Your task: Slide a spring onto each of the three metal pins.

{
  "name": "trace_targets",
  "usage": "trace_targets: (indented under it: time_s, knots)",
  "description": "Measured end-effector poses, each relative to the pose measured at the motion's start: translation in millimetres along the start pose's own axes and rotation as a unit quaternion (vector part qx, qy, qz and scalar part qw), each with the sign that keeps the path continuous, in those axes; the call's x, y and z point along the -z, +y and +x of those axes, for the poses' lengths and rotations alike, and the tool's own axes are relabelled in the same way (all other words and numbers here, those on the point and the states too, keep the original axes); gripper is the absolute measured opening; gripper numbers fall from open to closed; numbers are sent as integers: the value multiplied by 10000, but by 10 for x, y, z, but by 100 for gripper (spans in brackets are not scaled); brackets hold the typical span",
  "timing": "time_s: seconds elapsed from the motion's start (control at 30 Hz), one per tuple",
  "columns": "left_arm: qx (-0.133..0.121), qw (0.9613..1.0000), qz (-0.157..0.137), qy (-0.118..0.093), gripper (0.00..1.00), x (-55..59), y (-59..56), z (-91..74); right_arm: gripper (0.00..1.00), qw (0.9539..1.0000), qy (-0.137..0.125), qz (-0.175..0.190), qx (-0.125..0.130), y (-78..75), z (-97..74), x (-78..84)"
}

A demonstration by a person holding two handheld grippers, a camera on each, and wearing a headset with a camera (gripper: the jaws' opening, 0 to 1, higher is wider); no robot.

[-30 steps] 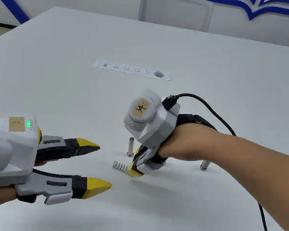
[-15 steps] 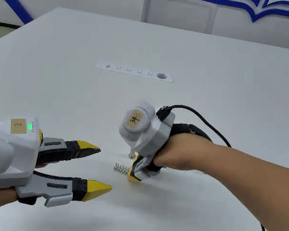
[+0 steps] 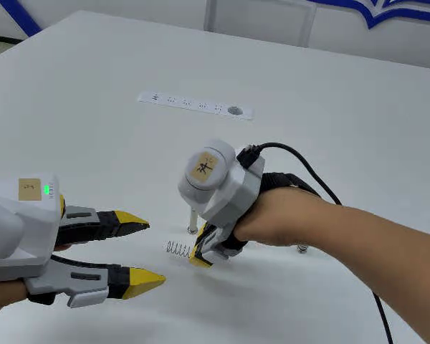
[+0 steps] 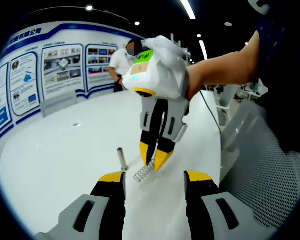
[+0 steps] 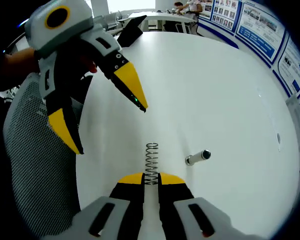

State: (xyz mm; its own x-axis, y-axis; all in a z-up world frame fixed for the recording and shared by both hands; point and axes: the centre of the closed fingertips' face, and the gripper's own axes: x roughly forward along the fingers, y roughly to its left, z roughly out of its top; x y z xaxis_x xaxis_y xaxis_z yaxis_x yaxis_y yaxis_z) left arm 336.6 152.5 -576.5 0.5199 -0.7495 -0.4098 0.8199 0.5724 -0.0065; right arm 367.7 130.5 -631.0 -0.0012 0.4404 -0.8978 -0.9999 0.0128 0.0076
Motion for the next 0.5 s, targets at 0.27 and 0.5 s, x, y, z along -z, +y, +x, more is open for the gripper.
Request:
trace_targets:
  time_s: [0.27, 0.5]
  knots:
    - [161, 9998, 144, -14, 45, -54, -100, 63, 11, 9989, -195, -355, -242, 193, -301, -58]
    - [321, 9991, 271, -87, 41, -136, -196, 107, 11, 9967, -287, -667, -364, 318, -498, -107]
